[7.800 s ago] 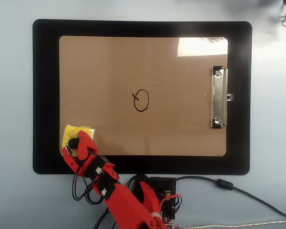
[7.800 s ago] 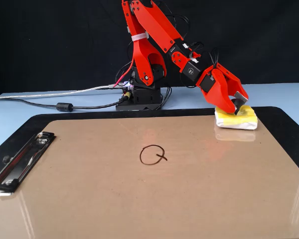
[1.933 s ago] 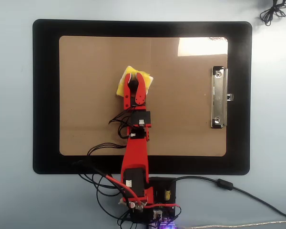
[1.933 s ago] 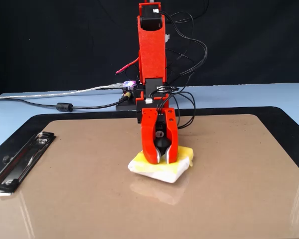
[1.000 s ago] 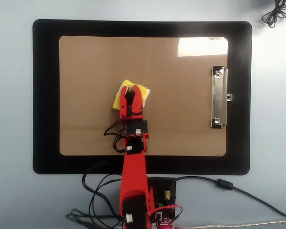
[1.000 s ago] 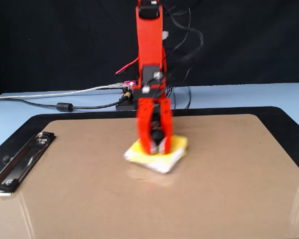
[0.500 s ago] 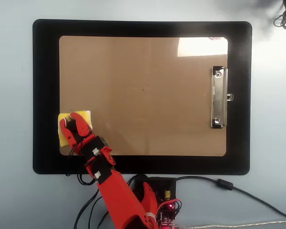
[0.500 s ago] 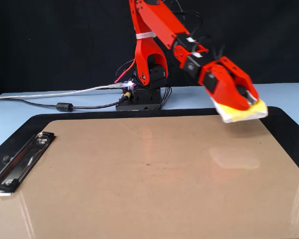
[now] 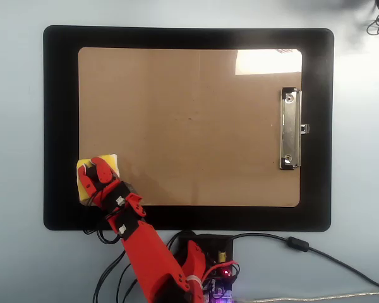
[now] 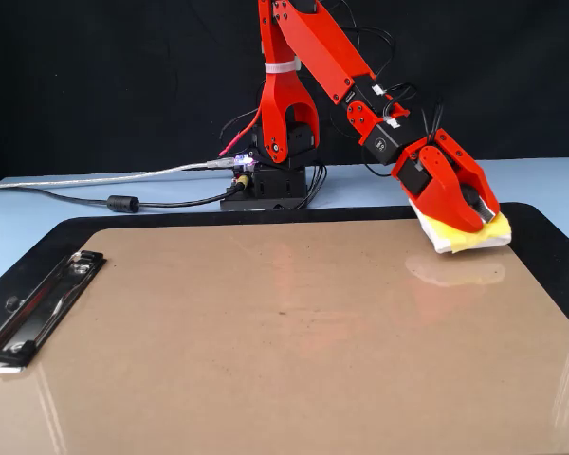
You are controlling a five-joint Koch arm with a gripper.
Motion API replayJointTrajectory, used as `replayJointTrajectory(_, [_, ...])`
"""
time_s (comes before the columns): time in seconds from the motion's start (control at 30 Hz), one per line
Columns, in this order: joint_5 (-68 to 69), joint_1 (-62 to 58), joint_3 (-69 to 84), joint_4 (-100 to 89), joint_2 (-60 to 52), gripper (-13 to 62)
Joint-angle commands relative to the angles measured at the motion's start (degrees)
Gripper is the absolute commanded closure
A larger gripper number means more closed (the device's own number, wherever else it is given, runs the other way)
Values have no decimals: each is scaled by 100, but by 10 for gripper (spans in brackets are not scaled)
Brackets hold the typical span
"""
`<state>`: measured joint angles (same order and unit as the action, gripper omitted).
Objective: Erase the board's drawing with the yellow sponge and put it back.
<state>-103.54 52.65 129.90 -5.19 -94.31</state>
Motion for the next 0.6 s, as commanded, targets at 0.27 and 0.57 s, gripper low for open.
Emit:
replayJointTrajectory(0.27, [-738, 448, -246, -35, -896, 161])
replayJointTrajectory(0.57, [-615, -791, -2856, 7110, -2760, 161])
